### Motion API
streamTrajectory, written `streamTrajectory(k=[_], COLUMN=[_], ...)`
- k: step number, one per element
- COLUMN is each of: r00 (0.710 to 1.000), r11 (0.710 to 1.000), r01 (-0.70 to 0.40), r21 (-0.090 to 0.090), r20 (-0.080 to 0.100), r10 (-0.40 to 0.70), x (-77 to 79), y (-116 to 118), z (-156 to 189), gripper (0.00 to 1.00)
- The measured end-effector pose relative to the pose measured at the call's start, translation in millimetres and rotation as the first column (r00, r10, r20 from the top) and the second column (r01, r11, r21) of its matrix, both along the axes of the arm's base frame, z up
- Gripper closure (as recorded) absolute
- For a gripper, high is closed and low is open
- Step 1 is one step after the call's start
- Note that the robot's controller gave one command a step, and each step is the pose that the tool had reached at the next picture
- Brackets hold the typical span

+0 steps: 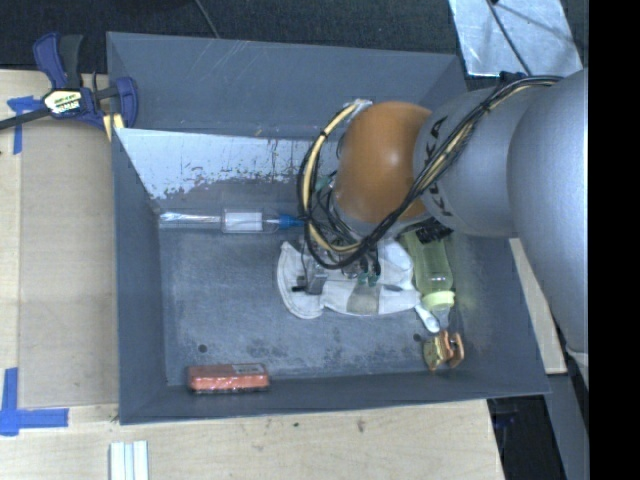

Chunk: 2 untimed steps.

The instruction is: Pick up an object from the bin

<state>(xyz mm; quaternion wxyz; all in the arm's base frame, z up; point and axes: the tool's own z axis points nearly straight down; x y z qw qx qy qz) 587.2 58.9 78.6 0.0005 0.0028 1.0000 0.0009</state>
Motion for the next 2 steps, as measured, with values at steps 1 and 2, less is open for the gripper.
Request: streamTrajectory(k=[1, 2], r00=[1.0, 1.0], r11=[1.0, 1.0], r01=[0.0, 0.001], r21=[0.0, 0.0], r20=[0.0, 0.0], r10=[0.0, -0.001], x=[0.0, 0.0], y=[-0.1, -0.1], z=[0.0, 0.0], gripper=[1.0, 1.0])
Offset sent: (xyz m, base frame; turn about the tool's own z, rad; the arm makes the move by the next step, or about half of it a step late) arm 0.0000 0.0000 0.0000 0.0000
